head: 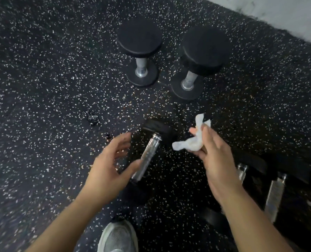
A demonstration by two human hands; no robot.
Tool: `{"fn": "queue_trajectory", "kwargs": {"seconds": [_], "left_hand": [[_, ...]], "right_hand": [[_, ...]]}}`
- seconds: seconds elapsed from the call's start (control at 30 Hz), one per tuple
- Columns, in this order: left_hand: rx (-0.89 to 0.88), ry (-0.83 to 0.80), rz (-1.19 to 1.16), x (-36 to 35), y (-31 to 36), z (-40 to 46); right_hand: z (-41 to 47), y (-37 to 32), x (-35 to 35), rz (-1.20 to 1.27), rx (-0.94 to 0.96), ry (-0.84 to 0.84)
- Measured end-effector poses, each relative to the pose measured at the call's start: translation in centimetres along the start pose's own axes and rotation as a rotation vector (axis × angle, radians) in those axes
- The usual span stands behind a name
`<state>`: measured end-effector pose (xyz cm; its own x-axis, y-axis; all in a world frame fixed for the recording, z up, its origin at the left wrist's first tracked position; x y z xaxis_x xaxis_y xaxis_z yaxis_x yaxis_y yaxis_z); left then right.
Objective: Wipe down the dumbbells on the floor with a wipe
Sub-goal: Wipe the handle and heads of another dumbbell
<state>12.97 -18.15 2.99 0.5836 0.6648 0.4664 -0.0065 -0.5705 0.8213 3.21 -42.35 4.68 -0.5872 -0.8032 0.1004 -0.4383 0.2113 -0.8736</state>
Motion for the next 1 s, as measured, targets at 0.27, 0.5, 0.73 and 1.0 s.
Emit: {"fn": "queue_trajectory", "kwargs": {"seconds": [0.27,0.5,0.73,1.0], "left_hand": [[0.051,0.084,0.200,-1.4,-4.4,-4.4],[0.122,0.190,0.058,-1.4,-6.5,-5.3],[0.116,0.190,0.011,-1.6,-7.2,-5.2],[0.104,0.179,0.007,-1.8,-7.6,-5.2]], "right_hand": [[-2.2,5.8,-4.7,-0.361,0.129,-0.144],[-1.2,6.9,-7.9,-0.407,0.367,0.068],[-0.7,7.2,-10.8,-0.505,0.529,0.029],[-0.7,5.2,-8.4,-0.654,0.514,0.060]]}}
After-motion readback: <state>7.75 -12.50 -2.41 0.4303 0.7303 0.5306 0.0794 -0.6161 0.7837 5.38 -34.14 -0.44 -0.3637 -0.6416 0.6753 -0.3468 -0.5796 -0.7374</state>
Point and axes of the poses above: each hand's wrist, its own z-axis towards the middle knuckle, its own x-axis out of the back of the hand, y = z × x, the point moved 5 cm from there along z, towards the middle knuckle, and after that the axes turned 1 degree about x, right-handed, at the moved point
